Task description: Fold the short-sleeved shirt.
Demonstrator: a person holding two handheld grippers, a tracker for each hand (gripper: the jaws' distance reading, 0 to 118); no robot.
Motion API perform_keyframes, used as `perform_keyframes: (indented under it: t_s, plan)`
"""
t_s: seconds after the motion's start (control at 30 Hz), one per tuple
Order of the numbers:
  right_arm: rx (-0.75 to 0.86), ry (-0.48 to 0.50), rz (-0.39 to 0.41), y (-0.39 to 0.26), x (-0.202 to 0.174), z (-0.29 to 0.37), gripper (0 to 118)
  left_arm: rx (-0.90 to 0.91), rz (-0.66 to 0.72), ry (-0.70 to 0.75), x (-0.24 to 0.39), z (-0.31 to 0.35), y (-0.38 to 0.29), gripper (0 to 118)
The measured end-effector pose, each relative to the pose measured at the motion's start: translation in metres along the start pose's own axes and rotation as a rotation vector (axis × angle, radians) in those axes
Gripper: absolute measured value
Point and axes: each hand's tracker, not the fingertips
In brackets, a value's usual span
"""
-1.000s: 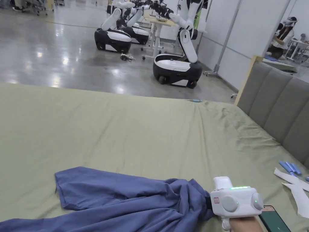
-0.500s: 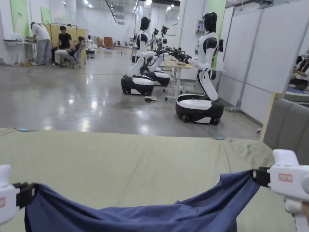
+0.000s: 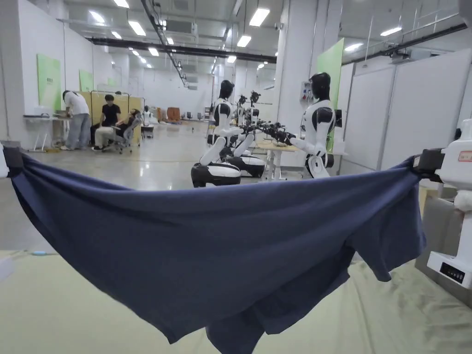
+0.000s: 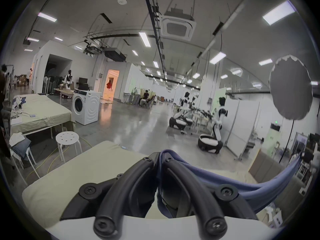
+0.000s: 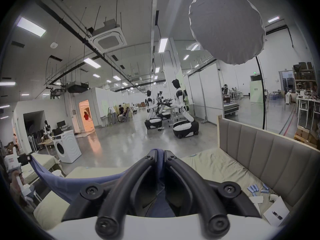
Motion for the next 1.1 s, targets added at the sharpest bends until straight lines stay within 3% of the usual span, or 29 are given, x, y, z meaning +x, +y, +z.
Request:
perform_keyframes:
  t_s: [0.2,0.37,0.5,0.63,0.83,0.93,1.1]
  plan:
    - [-0.008,-0.033,-0.024,-0.006,0.002,-0.043,8,0.003,-0.031,0.004,0.017,-0.034,0.011,5]
    - [-0.089,-0.036,-0.08,-0.074,0.009,-0.079,8,-0.04,-0.02,0.039,0.022,-0.065,-0.056,5]
    - [-0.141,-0.065,-0.086,-0.12,0.01,-0.09,8,-0.117,0.081,-0.009,0.019,-0.082,-0.103,5]
    - [-0.186,-0.07,-0.076,-0.131,0.018,-0.096,8,-0.133,0.029,0.006,0.014,-0.091,-0.122,5]
    - [-0.204,-0.075,-0.104,-0.128,0.029,-0.06,8,-0.185,0.01,0.013,0.014,-0.057,-0.131,5]
    - [-0.228,-0.085,-0.077,-0.135,0.036,-0.022,8,-0.213,-0.004,0.002,0.003,-0.027,-0.142,5]
    - [-0.293,-0.092,-0.102,-0.178,0.054,0.058,8,-0.285,-0.009,0.007,-0.025,0.052,-0.187,5]
